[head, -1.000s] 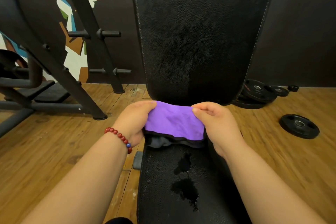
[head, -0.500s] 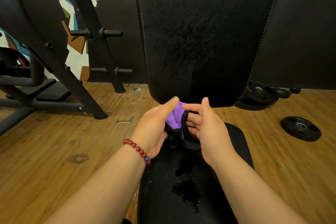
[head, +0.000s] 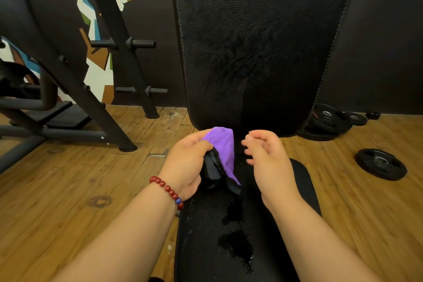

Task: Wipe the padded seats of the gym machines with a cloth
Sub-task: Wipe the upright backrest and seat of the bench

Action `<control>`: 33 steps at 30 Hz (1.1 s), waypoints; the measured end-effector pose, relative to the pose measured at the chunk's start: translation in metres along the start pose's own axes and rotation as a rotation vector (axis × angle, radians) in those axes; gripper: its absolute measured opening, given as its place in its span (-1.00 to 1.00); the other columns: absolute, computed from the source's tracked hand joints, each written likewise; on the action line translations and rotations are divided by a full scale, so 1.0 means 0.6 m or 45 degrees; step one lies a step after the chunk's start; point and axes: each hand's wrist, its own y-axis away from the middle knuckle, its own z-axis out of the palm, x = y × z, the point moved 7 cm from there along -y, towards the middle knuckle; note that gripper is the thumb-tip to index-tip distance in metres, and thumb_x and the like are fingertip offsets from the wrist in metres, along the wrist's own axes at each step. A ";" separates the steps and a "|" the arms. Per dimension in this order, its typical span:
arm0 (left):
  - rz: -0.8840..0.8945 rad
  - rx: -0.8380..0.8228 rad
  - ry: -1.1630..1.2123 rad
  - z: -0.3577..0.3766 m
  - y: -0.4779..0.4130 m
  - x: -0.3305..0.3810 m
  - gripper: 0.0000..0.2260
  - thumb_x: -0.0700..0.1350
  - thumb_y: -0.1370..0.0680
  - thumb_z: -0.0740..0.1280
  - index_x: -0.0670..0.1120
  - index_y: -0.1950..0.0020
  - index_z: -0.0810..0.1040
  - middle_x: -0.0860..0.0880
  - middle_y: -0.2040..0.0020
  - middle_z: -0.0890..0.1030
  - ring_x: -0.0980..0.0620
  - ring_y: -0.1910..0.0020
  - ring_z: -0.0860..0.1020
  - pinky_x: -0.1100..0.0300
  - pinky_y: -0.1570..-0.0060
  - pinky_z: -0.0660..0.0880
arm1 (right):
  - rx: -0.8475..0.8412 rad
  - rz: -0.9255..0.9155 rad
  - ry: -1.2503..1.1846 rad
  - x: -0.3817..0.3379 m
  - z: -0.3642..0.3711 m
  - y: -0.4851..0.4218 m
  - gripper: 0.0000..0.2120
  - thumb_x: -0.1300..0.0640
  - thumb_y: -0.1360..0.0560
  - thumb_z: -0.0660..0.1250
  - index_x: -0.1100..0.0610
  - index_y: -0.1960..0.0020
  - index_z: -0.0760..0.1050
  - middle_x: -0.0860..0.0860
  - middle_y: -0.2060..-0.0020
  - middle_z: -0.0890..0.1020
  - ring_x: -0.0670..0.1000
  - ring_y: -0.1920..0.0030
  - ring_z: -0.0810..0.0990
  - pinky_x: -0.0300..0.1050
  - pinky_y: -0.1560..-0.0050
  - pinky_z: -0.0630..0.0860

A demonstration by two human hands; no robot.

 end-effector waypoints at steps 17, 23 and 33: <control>0.152 -0.063 -0.515 -0.003 0.006 0.029 -0.87 -0.04 -0.55 0.36 -0.06 0.09 0.67 0.08 0.23 0.66 0.19 0.24 0.59 0.34 0.25 0.47 | -0.288 -0.010 0.144 -0.024 0.012 -0.030 -0.85 -0.05 -0.52 0.38 0.03 0.07 0.58 0.00 0.16 0.68 0.03 0.08 0.65 0.00 0.09 0.55; 0.108 0.117 -0.324 -0.012 0.007 0.017 -0.82 -0.01 -0.55 0.35 -0.08 0.08 0.68 0.05 0.14 0.67 0.09 0.06 0.60 0.23 0.08 0.45 | -0.188 -0.116 0.252 -0.026 -0.010 -0.027 -0.95 0.05 -0.56 0.33 -0.05 0.09 0.52 -0.12 0.17 0.60 -0.19 0.08 0.55 -0.33 0.17 0.40; 0.190 0.220 0.017 -0.007 0.009 0.018 -0.75 -0.05 -0.53 0.37 -0.25 0.06 0.65 -0.23 0.12 0.63 -0.10 0.08 0.57 -0.05 -0.11 0.48 | -0.362 -0.432 0.556 -0.049 0.013 -0.005 -0.82 0.03 -0.36 0.53 -0.13 0.13 0.55 -0.21 -0.06 0.46 -0.27 -0.09 0.44 -0.56 -0.02 0.29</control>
